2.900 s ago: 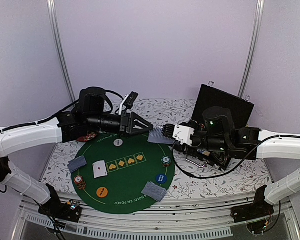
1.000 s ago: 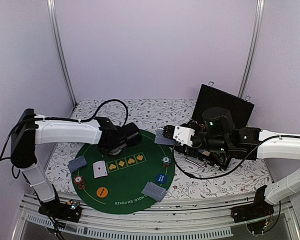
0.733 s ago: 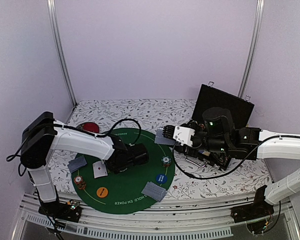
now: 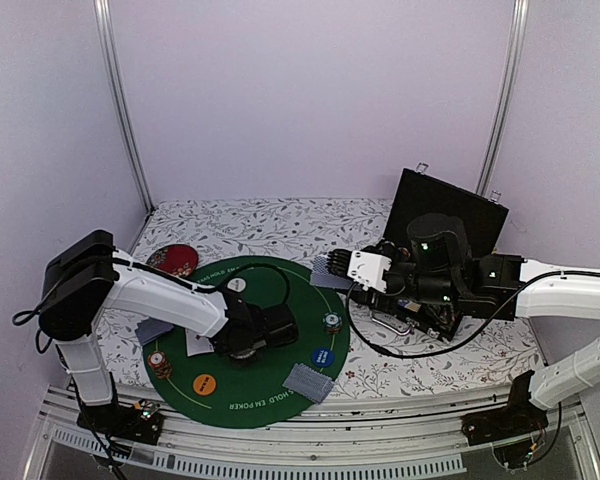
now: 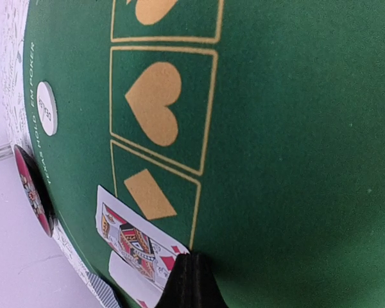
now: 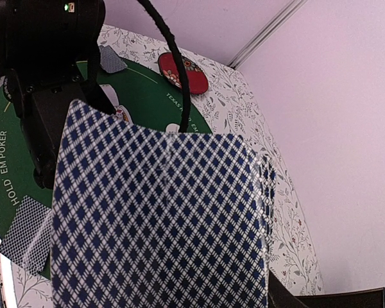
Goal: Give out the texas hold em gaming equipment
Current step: Flop the poker card into the community card area, then pick up the poker card from the face-down deck piles.
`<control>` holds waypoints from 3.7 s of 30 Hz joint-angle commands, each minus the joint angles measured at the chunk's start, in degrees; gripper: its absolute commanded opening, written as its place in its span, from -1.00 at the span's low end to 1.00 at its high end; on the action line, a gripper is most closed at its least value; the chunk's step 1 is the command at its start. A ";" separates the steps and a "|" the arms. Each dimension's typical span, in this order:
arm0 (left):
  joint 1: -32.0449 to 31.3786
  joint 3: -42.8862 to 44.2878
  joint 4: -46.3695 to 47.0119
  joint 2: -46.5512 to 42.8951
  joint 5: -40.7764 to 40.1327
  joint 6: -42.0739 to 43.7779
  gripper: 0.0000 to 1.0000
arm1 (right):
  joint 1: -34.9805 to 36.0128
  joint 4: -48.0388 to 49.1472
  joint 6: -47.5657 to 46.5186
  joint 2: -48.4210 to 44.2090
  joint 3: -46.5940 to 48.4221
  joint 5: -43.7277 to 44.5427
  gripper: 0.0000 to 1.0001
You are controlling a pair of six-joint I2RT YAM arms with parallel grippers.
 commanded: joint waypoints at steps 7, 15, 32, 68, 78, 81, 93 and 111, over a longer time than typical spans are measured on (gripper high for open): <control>-1.36 0.24 0.44 -0.43 6.39 -0.53 -1.00 | -0.18 0.62 -0.36 -1.52 -0.05 0.73 -0.08; -1.55 1.56 -3.76 -0.15 8.95 -1.27 -1.00 | -0.16 0.65 -0.36 -1.74 -0.21 0.85 -0.08; -2.44 8.29 -8.63 -12.01 14.32 -1.62 0.05 | -0.12 0.65 -0.49 -2.22 -0.35 1.09 -0.08; 9.51 14.10 25.96 -20.93 57.71 -27.26 0.73 | -0.11 0.72 0.08 -1.27 -0.08 -0.23 -0.08; 9.71 13.03 21.87 -24.29 55.50 -25.57 -0.09 | -0.11 0.95 -0.19 -1.17 -0.18 0.03 -0.08; 9.78 12.58 21.49 -25.75 55.03 -25.40 -0.08 | -0.12 0.95 -0.25 -1.18 -0.07 0.12 -0.08; 9.92 12.42 20.48 -27.83 55.88 -24.97 -0.93 | -0.12 0.67 -0.36 -1.34 0.20 0.39 -0.08; 10.25 13.90 23.12 -21.09 62.21 -27.71 0.26 | -0.10 0.67 -0.37 -1.32 0.02 0.38 -0.09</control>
